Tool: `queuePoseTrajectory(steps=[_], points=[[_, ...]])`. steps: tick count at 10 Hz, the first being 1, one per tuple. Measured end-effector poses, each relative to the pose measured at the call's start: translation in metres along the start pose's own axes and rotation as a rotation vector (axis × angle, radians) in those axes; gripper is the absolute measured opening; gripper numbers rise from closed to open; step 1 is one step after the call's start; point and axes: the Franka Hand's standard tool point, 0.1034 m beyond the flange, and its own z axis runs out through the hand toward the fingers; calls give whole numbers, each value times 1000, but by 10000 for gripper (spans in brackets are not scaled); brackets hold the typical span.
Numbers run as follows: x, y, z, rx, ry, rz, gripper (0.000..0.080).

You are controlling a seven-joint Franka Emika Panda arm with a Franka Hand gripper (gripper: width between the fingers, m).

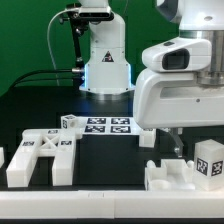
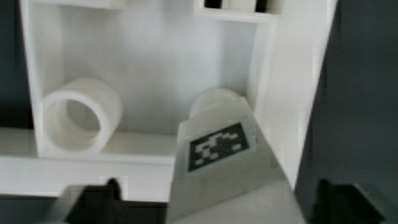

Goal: Assemble chair

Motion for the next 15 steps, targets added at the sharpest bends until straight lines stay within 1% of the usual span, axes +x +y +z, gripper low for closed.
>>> queuePoseTrajectory(steps=[1, 2, 5, 7, 9, 10, 11, 13, 14, 15], points=[[0, -1, 0, 2, 0, 65, 342], [0, -1, 0, 2, -1, 160, 284], [0, -2, 1, 2, -2, 386, 284], [-2, -9, 1, -2, -4, 802, 284], [1, -9, 1, 16, -14, 1190, 284], [1, -8, 1, 24, -19, 1296, 284], [2, -9, 1, 24, -20, 1368, 284], [1, -9, 1, 23, -20, 1369, 284], [1, -10, 1, 25, -17, 1319, 475], [-1, -15, 2, 35, -11, 1208, 590]])
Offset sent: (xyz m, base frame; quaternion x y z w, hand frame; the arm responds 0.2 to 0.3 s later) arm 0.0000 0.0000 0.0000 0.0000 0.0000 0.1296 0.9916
